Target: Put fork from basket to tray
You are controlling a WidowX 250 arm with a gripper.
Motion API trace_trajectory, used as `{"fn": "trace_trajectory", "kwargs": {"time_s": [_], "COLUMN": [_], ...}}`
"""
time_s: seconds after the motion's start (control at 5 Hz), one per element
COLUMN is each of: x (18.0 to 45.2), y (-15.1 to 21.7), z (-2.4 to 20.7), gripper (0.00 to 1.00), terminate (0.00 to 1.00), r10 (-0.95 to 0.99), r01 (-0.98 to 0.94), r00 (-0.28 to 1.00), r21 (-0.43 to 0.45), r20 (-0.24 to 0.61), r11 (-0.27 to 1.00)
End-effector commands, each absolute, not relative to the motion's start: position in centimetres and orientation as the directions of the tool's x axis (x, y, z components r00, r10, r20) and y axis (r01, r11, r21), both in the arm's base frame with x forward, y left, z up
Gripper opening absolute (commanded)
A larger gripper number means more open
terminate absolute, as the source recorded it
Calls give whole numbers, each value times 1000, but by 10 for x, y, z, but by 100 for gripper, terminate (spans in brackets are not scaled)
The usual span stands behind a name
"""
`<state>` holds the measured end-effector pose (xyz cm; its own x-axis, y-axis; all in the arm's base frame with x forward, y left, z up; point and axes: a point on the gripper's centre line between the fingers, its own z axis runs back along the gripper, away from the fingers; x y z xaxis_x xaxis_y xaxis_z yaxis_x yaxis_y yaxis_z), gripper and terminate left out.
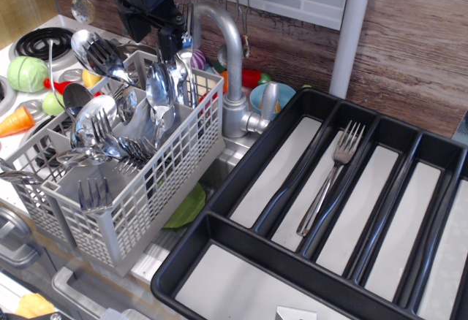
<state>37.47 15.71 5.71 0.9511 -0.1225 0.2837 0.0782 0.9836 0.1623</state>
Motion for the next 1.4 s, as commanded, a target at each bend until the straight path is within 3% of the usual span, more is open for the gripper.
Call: {"fn": "trace_trajectory", "kwargs": {"time_s": [0.0, 0.2, 0.4, 1.0, 1.2], "x": [383, 384, 382, 358, 353], "y": [162, 163, 160, 148, 136], "z": [57, 49, 57, 147, 185], "gripper": [100, 100, 0, 0, 0], "terminate": [0, 0, 0, 0, 0], "r10": [-134, -122, -104, -22, 58], "r01": [86, 82, 58, -56, -139], "r00": [938, 937, 942, 973, 966], "r21": [159, 134, 149, 324, 320], "r20": [320, 327, 319, 232, 250], "r11": [983, 988, 987, 944, 937]}}
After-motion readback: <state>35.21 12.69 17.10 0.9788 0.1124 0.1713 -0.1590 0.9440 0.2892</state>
